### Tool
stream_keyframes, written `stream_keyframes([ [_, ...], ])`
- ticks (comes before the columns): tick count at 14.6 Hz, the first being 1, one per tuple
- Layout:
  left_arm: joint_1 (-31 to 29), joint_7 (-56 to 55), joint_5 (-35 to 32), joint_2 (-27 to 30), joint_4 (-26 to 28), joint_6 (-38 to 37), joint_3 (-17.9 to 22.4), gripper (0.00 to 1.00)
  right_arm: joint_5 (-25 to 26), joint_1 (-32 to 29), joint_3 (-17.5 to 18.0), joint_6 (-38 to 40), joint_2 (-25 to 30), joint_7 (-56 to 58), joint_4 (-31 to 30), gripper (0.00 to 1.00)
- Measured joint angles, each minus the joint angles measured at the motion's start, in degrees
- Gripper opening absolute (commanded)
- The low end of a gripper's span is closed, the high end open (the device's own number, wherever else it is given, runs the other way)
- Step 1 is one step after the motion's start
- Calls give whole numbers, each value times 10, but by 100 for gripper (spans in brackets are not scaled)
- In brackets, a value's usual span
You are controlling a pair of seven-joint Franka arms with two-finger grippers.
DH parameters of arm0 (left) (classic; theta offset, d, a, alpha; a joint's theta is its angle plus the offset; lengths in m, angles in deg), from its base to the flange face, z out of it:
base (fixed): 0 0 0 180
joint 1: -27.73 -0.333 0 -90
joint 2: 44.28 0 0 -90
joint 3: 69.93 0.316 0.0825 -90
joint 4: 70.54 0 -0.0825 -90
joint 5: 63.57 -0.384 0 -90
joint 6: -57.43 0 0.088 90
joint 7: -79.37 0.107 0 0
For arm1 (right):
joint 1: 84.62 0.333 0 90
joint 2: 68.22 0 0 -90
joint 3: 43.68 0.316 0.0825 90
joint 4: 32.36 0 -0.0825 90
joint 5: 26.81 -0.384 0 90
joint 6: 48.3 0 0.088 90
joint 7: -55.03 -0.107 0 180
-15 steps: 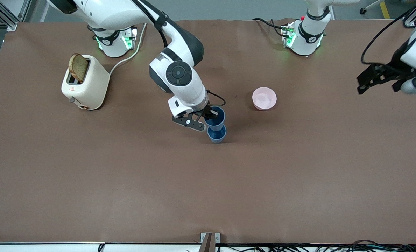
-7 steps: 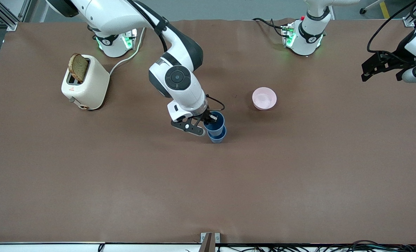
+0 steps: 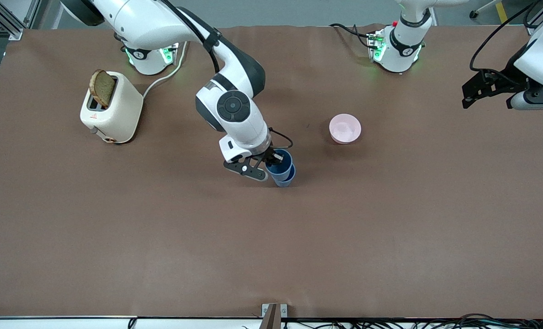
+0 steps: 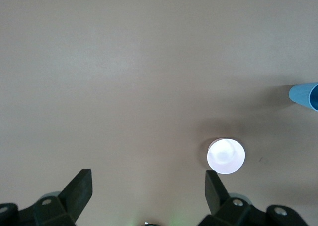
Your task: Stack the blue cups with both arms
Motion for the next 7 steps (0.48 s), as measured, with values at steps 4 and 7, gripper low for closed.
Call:
stream_keyframes([
  [4,-1,0,0,0,0,1,0,100,8,2,1,0,-7,0,0,2],
  [7,-1,0,0,0,0,2,0,100,8,4,2,0,-11,0,0,5],
])
